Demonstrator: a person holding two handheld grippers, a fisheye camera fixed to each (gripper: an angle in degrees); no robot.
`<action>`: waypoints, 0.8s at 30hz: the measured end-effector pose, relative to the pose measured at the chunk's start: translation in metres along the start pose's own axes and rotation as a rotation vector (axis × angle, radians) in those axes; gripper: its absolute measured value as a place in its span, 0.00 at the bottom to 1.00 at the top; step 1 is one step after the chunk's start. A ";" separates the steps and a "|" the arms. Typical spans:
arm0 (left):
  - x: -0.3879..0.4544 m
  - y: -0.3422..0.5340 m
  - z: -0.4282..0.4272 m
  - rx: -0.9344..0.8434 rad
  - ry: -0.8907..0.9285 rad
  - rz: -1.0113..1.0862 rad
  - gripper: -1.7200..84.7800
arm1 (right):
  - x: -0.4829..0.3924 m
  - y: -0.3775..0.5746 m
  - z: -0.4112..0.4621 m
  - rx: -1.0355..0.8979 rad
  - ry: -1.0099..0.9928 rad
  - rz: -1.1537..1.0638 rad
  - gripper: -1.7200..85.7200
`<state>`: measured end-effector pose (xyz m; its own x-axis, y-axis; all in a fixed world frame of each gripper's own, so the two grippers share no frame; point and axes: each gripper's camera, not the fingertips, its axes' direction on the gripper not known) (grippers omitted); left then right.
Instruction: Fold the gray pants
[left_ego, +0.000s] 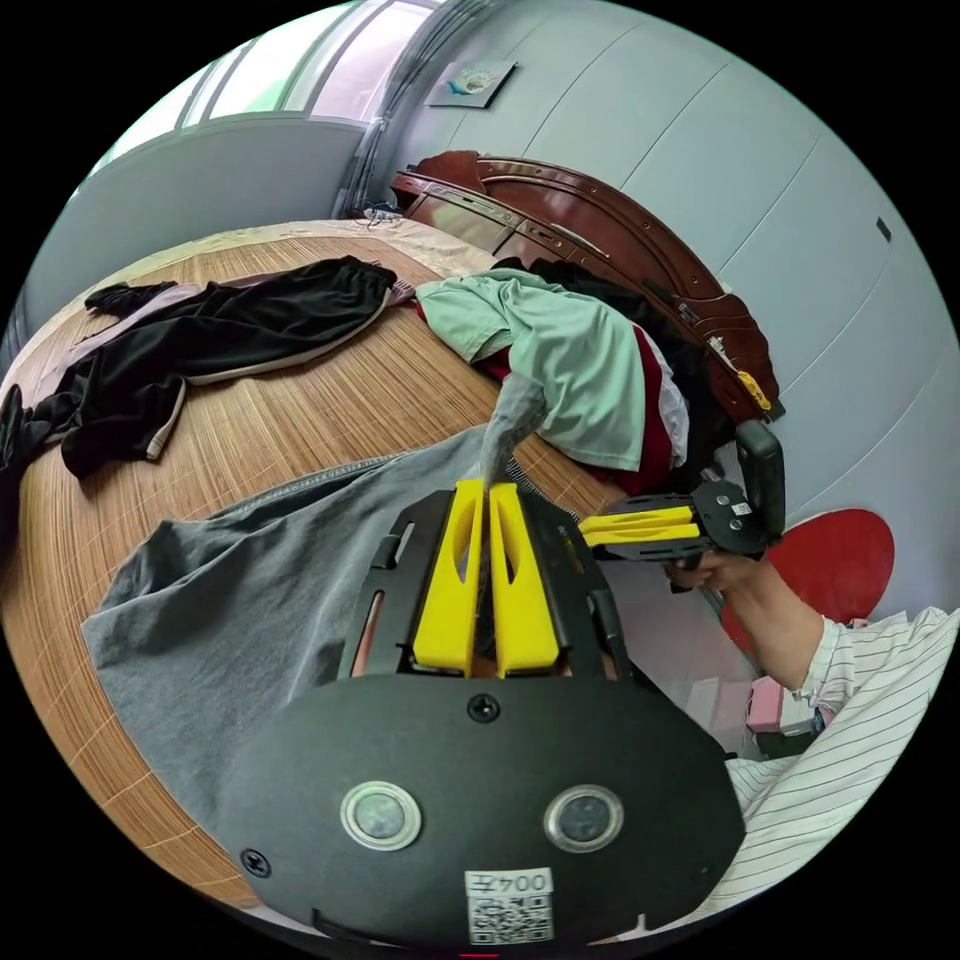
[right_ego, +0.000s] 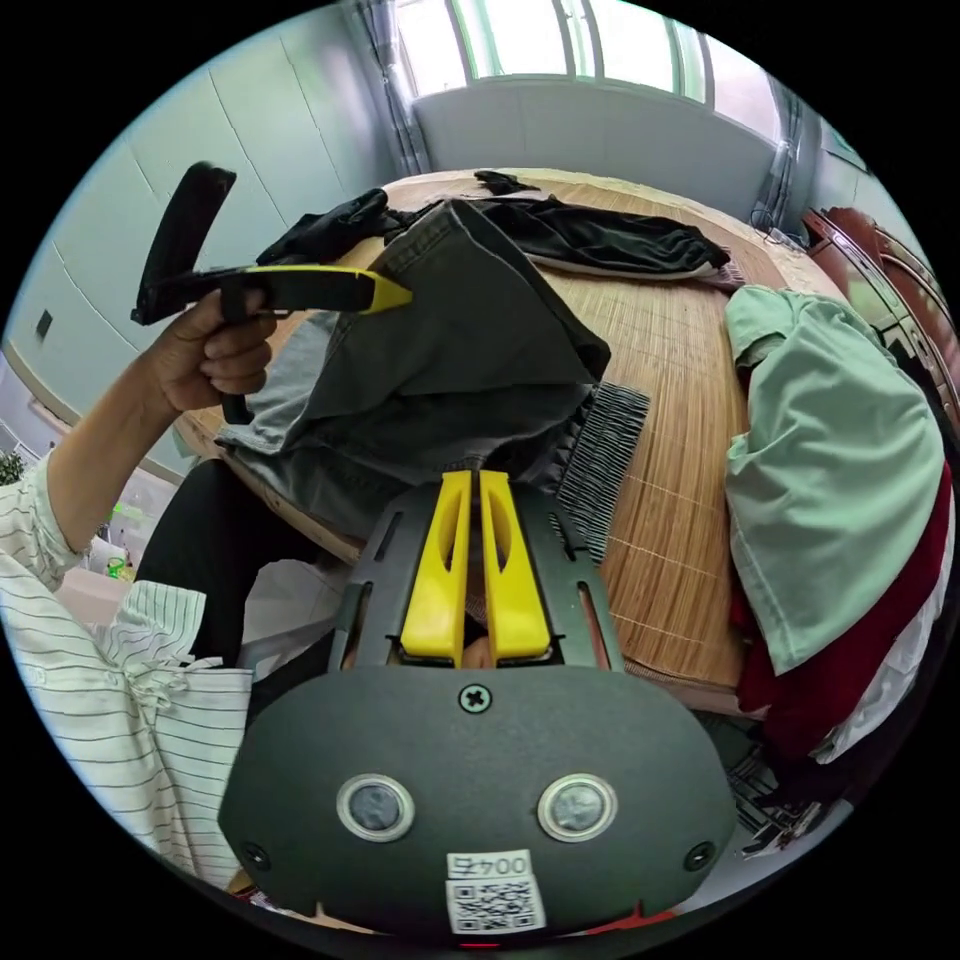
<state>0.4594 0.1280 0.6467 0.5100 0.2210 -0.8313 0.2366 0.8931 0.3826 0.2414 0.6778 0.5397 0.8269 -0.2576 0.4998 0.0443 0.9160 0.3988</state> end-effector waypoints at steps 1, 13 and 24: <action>0.000 0.001 0.001 -0.001 0.011 0.004 0.03 | 0.009 0.002 -0.003 0.000 -0.006 0.033 0.03; 0.043 0.041 0.086 -0.122 0.172 0.151 0.10 | 0.073 0.052 0.041 -0.025 -0.127 0.369 0.06; -0.011 0.154 0.032 0.094 -0.305 -0.039 0.14 | -0.035 -0.003 0.039 0.210 0.082 0.143 0.02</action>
<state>0.5173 0.2508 0.7276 0.7203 0.0470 -0.6921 0.3291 0.8551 0.4006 0.1909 0.6716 0.5508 0.8597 -0.0966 0.5016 -0.1861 0.8553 0.4836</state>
